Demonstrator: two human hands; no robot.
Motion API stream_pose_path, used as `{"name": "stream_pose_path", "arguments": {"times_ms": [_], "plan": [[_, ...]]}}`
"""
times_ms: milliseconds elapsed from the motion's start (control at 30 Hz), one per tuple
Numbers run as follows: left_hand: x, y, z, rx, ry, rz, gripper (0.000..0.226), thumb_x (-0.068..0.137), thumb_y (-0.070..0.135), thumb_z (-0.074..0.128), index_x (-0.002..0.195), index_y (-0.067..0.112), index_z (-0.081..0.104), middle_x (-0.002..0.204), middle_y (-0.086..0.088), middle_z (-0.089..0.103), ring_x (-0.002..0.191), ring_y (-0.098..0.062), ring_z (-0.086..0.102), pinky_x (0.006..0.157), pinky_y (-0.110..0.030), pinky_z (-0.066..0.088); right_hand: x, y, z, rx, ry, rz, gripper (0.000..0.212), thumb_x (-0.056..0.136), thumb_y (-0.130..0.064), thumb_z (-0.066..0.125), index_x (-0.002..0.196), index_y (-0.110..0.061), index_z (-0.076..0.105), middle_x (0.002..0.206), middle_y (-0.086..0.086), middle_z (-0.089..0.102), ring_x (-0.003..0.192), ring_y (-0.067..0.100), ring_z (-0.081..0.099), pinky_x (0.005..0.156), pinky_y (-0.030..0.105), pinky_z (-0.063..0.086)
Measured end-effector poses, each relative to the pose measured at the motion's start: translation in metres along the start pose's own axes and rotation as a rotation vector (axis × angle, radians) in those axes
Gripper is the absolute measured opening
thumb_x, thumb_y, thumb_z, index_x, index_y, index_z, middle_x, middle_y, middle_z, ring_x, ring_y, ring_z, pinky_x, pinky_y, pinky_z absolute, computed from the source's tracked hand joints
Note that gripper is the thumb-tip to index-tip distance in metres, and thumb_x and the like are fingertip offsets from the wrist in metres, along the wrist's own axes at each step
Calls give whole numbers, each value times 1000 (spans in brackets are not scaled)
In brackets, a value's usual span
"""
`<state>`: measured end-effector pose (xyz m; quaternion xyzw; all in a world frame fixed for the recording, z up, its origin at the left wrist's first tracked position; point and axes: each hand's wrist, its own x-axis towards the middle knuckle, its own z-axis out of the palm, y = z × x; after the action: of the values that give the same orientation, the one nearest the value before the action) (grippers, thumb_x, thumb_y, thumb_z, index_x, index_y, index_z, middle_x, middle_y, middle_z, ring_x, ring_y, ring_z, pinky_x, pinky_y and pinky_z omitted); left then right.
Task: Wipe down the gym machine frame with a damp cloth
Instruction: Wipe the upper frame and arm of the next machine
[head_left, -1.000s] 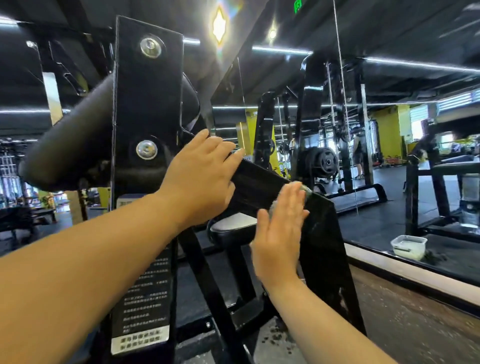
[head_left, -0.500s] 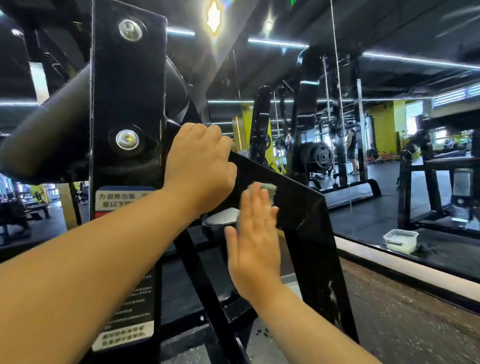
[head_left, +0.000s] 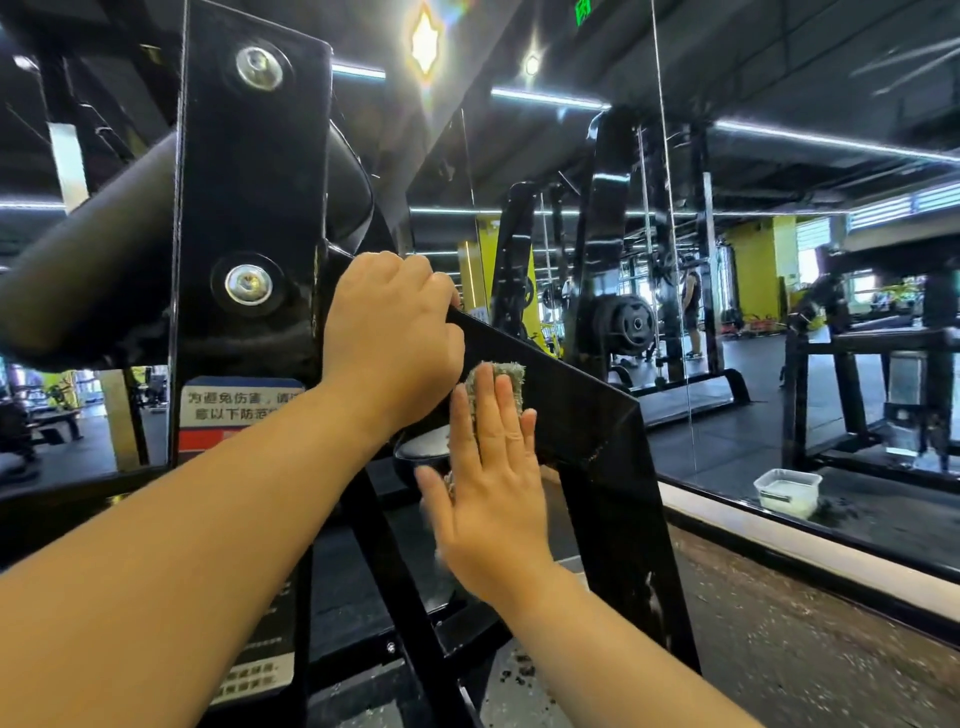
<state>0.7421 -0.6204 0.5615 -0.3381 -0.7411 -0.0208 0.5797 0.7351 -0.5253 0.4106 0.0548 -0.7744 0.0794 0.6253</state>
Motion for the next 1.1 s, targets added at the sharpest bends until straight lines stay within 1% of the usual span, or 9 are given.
{"name": "stream_pose_path", "arguments": {"times_ms": [100, 300, 433, 567, 700, 833, 900, 967, 1100], "plan": [[0, -1, -2, -18, -20, 6, 49, 72, 25, 24, 83, 5, 68, 75, -8, 61, 74, -29, 52, 77, -42, 39, -16, 41, -3, -127, 1, -83, 60, 103, -44, 18, 154, -21, -5, 162, 1, -4, 149, 22, 2, 120, 45, 0], [3, -6, 0, -5, 3, 28, 49, 72, 26, 22, 81, 8, 67, 75, -7, 60, 71, -28, 50, 73, -40, 38, 5, 28, -6, 115, 88, 410, 70, 96, -47, 22, 149, -14, -8, 159, 4, -9, 147, 15, -12, 118, 43, -5], [8, -13, -5, -56, 34, 74, 47, 74, 24, 30, 81, 14, 75, 72, -8, 68, 65, -30, 57, 68, -37, 42, 49, -18, 0, 148, 156, 152, 64, 95, -33, 33, 150, -10, 9, 158, 12, 10, 147, 22, 2, 118, 42, -1], [3, -17, -9, -76, -13, 104, 49, 77, 25, 30, 92, 10, 74, 83, -9, 72, 75, -30, 62, 76, -40, 47, 33, 26, -5, 46, 83, -73, 57, 100, -35, 31, 150, -16, 13, 158, 4, 15, 148, 18, 8, 120, 43, 5], [3, -14, -13, -109, -19, 98, 49, 77, 29, 30, 89, 11, 73, 79, -4, 72, 75, -26, 63, 78, -36, 44, -8, 92, -22, 39, 31, 260, 62, 97, -37, 29, 152, -21, 3, 161, -1, 4, 148, 10, -3, 119, 44, 2], [5, -12, -19, -147, -36, 33, 41, 76, 29, 35, 98, 15, 67, 74, 4, 65, 70, -16, 54, 74, -26, 32, 11, 67, -26, 215, -2, 571, 63, 93, -47, 18, 143, -24, -12, 160, -1, -11, 143, 5, -20, 119, 36, -11], [6, -13, -24, -232, -63, -13, 43, 75, 29, 34, 106, 15, 60, 83, 2, 65, 78, -16, 55, 75, -23, 31, 38, 25, -18, 164, 58, 483, 65, 94, -49, 14, 147, -19, -9, 160, 3, -11, 146, 13, -17, 119, 36, -10], [3, -18, -34, -296, -30, -19, 42, 75, 25, 37, 110, 13, 59, 102, -3, 65, 98, -19, 56, 90, -22, 34, 66, -20, -5, 61, 149, 287, 66, 96, -42, 22, 151, -10, 4, 159, 11, 3, 148, 23, -3, 119, 41, -4], [-15, -45, -49, -141, 178, -13, 36, 77, 17, 43, 105, 5, 63, 111, -12, 62, 111, -27, 50, 102, -29, 28, 96, -66, 4, 9, 99, -79, 64, 97, -38, 27, 151, -13, 4, 160, 9, 8, 148, 23, 1, 120, 41, -1]]}}
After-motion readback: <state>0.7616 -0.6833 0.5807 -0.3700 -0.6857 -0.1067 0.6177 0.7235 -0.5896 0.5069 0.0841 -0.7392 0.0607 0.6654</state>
